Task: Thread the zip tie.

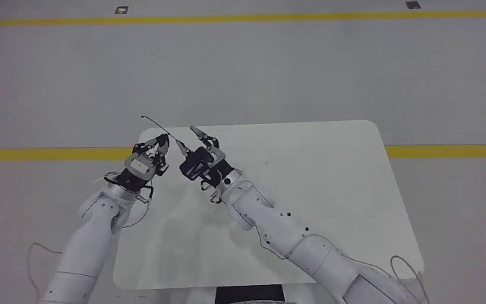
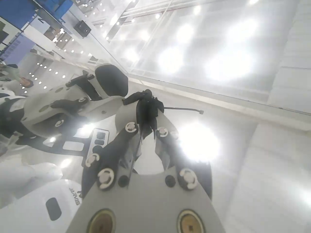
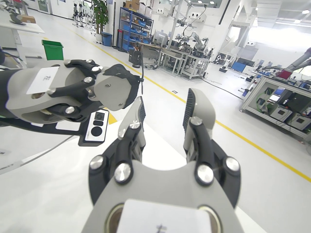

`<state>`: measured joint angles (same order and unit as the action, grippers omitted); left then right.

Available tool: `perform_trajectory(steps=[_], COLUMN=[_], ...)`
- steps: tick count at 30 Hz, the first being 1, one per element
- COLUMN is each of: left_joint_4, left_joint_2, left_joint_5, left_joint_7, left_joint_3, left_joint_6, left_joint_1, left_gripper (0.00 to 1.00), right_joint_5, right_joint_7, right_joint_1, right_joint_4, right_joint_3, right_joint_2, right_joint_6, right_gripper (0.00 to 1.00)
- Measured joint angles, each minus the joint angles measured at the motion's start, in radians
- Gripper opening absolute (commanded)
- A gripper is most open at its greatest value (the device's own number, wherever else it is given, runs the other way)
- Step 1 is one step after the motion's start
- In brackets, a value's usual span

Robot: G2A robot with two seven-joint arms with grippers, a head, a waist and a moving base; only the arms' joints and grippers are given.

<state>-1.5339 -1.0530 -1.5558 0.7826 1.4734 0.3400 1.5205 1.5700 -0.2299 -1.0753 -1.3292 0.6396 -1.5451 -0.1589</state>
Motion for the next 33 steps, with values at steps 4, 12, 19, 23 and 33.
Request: perform_trajectory(steps=[4,12,19,23,33], left_joint_4=[0.000,0.000,0.000,0.000,0.000], left_joint_2=[0.000,0.000,0.000,0.000,0.000], left_joint_5=[0.000,0.000,0.000,0.000,0.000], left_joint_7=[0.000,0.000,0.000,0.000,0.000], left_joint_3=[0.000,0.000,0.000,0.000,0.000], left_joint_6=[0.000,0.000,0.000,0.000,0.000], left_joint_1=[0.000,0.000,0.000,0.000,0.000], left_gripper=[0.00,0.00,0.00,0.00,0.00], right_joint_5=[0.000,0.000,0.000,0.000,0.000], right_joint_7=[-0.002,-0.009,-0.013,-0.016,-0.011], right_joint_1=[0.005,0.020,0.034,0.039,0.051], right_joint_4=[0.005,0.016,0.028,0.032,0.040], right_joint_3=[-0.004,-0.019,-0.031,-0.037,-0.050], right_joint_2=[-0.005,-0.014,-0.021,-0.023,-0.024], right_joint_6=[0.006,0.006,0.001,0.005,0.001], right_gripper=[0.31,0.23,0.23,0.13,0.00])
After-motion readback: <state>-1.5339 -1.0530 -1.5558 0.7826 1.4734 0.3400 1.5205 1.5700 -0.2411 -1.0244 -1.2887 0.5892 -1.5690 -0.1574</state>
